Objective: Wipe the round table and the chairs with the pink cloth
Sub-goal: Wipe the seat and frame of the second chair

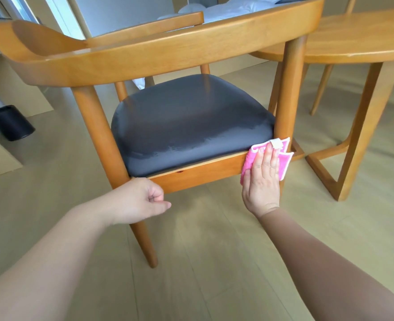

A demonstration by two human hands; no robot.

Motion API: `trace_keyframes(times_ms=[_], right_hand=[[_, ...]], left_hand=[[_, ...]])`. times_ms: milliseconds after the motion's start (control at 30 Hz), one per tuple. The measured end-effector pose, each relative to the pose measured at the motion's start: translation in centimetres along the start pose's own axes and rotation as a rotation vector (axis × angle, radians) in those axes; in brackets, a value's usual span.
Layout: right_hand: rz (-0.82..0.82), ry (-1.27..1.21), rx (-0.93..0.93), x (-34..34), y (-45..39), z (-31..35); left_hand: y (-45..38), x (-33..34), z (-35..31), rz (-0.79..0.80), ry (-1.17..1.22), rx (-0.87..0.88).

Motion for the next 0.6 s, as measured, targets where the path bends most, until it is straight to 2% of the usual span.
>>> trace_keyframes(times_ms=[100, 267, 500, 600], right_hand=[[0.011, 0.027, -0.090, 1.0, 0.5, 1.6], [0.044, 0.135, -0.511, 3.6, 0.6, 7.8], [0.056, 0.163, -0.821, 6.3, 0.7, 16.7], [0.084, 0.173, -0.872, 7.5, 0.7, 19.7]], left_hand=[[0.3, 0.2, 1.1, 0.035, -0.022, -0.054], [1.3, -0.6, 4.5, 0.063, -0.063, -0.190], [3.6, -3.1, 8.0, -0.094, -0.013, -0.175], [4.5, -4.3, 9.7, -0.153, 0.002, -0.192]])
Point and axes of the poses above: each hand's wrist, its own y-axis away from the middle knuckle, its own x-axis out of the palm, z = x × y, the point moved 8 cm from there along -y, towards the middle knuckle, and after that the axes turned 14 degrees about -x, right-handed, at the moved point
